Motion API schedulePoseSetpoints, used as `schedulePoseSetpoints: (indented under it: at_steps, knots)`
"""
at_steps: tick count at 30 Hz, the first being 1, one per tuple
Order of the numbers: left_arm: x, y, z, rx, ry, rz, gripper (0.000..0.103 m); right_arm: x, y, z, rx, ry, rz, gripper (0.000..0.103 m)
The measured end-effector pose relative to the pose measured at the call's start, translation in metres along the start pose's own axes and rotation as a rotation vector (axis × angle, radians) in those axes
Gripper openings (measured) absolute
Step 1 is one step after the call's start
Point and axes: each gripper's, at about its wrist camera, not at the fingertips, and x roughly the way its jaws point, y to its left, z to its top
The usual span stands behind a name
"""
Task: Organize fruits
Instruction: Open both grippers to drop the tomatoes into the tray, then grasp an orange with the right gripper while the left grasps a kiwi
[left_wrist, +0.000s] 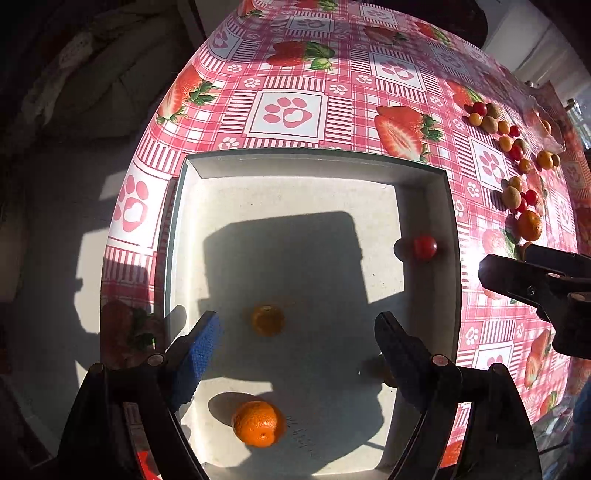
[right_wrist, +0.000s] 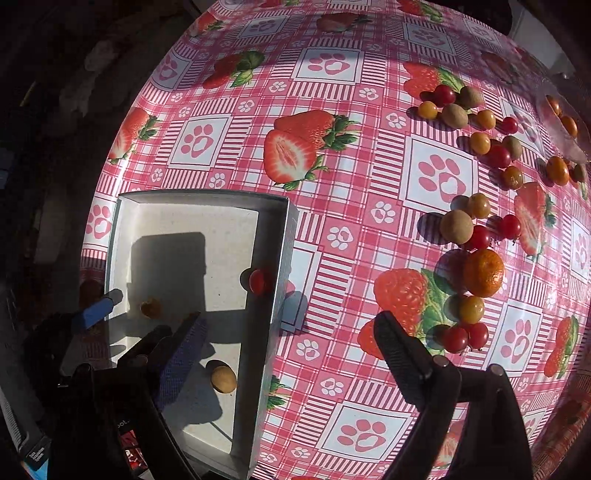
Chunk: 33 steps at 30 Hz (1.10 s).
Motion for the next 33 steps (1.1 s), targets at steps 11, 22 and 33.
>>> schedulePoseSetpoints:
  at_steps: [11,22,33]
  knots:
    - [-0.007,-0.077,0.036,0.164,-0.043,-0.082,0.086,-0.019,-0.125,-0.051,0.218,0.01,-0.091,0.093]
    - [0.03,-0.162,0.082,0.296,-0.027,-0.099,0.086,-0.023,-0.155,-0.039,0.206,-0.039,-0.063,0.093]
    - [0.071,-0.189,0.116,0.315,0.007,-0.148,0.086,-0.001,-0.138,-0.015,0.032,-0.079,-0.064,0.09]
